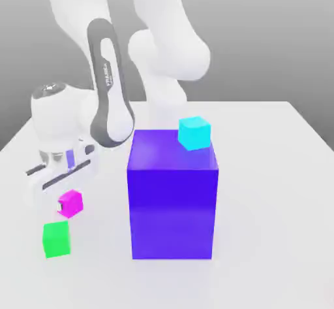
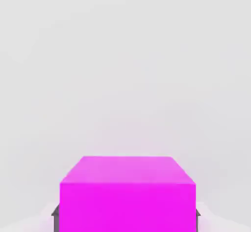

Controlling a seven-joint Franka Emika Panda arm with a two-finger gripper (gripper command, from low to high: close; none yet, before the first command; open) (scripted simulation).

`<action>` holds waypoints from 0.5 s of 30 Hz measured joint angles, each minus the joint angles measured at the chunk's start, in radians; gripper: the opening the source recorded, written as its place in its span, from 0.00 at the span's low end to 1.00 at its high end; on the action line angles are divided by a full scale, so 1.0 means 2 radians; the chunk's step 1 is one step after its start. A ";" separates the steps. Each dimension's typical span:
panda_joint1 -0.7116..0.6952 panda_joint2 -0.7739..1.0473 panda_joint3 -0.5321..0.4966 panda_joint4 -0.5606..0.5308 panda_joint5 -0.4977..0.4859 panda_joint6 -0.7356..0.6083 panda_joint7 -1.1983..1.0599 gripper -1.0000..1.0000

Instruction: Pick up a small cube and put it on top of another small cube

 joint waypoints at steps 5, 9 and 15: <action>0.006 -0.065 -0.008 -0.012 -0.008 -0.053 0.007 0.00; 0.006 -0.137 -0.010 -0.025 -0.013 -0.112 0.010 0.00; 0.035 -0.149 0.008 0.019 -0.012 -0.168 0.120 0.00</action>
